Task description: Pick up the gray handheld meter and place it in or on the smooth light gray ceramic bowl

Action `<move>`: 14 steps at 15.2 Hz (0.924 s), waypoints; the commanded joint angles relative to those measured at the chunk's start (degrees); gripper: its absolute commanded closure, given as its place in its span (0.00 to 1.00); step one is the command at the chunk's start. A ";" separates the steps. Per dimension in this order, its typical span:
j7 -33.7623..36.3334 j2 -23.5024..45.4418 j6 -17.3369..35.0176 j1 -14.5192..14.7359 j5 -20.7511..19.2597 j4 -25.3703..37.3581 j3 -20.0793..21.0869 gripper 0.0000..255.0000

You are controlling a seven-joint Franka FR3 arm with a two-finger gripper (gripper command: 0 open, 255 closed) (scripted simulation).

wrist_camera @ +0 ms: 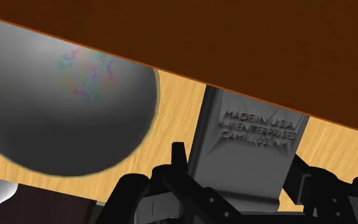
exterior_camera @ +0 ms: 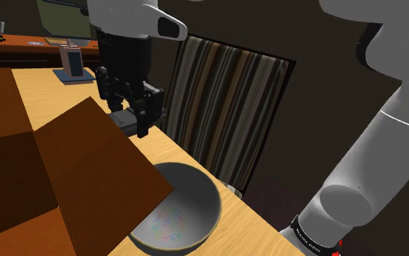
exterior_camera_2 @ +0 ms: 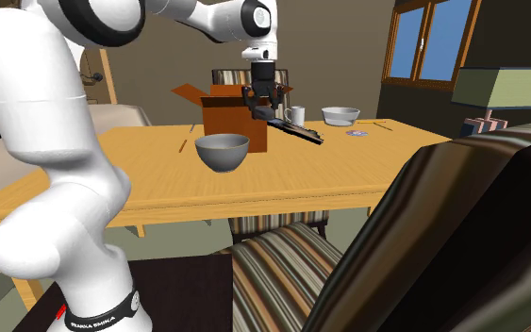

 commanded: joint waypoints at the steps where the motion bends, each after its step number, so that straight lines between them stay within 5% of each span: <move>1: -1.31 -5.28 0.92 -0.48 4.36 -4.08 -0.29 1.00; 9: -4.75 -25.10 -0.41 5.76 18.50 -17.24 -5.74 1.00; 14: -4.91 -26.71 2.28 6.88 19.81 -21.29 -5.60 1.00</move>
